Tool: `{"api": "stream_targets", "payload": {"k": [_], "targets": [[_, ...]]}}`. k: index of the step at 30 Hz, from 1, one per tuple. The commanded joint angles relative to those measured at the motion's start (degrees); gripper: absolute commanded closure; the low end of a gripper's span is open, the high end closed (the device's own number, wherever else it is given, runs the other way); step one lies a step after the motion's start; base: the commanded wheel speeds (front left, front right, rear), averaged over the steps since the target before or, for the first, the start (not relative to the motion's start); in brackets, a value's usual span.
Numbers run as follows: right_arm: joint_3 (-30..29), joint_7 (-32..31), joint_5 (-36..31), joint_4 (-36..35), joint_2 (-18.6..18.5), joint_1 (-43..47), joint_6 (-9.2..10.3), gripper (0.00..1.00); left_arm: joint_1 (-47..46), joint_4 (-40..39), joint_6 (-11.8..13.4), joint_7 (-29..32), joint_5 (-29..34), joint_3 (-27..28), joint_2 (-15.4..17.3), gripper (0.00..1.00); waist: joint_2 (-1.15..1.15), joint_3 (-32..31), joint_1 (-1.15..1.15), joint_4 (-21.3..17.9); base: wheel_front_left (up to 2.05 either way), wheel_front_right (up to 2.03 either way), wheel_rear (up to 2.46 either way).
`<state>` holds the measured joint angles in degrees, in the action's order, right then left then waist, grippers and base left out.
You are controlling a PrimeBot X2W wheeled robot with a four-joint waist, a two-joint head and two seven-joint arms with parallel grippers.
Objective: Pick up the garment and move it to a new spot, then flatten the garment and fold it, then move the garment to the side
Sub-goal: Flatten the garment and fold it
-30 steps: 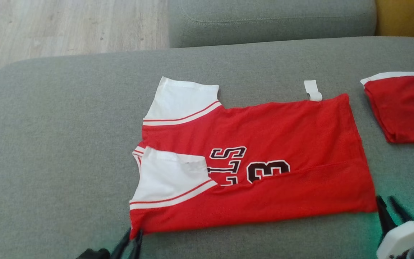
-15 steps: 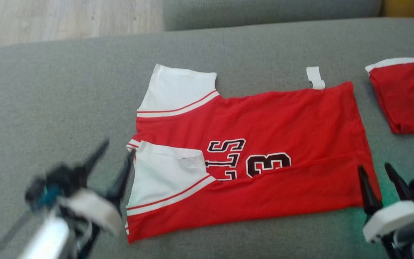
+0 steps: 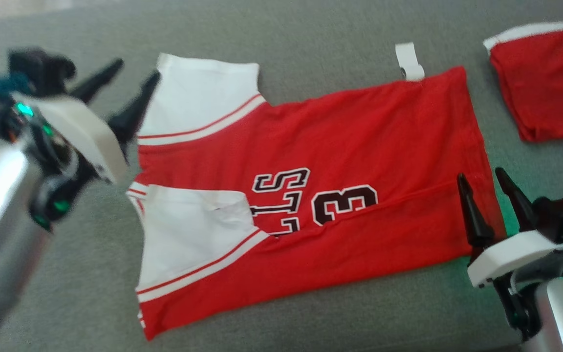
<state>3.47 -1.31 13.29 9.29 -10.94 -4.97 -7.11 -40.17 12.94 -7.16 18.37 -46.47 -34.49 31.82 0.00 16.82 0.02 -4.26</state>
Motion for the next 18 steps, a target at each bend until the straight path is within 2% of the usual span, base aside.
{"api": "stream_targets", "payload": {"k": [1, 4, 9, 18], "targets": [[1.2, 0.7, -0.6, -2.3, -0.2, -1.6, -0.37, 0.0, -5.0, -0.1, -0.3, 1.3, -2.0, 1.2, 4.0, 0.0, 0.0, 2.9, -0.02, -2.4, 0.0, 0.0, 0.0], [1.3, 0.8, -1.0, -3.0, 0.3, -2.4, -0.37, 0.0, -9.8, 3.1, -0.3, 4.2, -6.2, -2.0, 6.1, 0.0, 0.0, 5.3, -0.02, -3.7, 0.0, 0.0, 0.0], [0.9, 1.2, -1.4, -4.1, 1.1, -3.4, -0.37, 0.0, -15.9, 8.0, -0.3, 6.3, -9.0, -6.8, 8.5, 0.0, 0.0, 8.7, -0.02, -5.2, 0.0, 0.0, 0.0], [1.0, 2.4, -2.0, -3.8, 2.7, -5.1, -0.37, 0.0, -23.5, 12.6, -0.3, 7.5, -9.8, -15.1, 12.2, 0.0, 0.0, 12.8, -0.02, -6.9, 0.0, 0.0, 0.0]]}}
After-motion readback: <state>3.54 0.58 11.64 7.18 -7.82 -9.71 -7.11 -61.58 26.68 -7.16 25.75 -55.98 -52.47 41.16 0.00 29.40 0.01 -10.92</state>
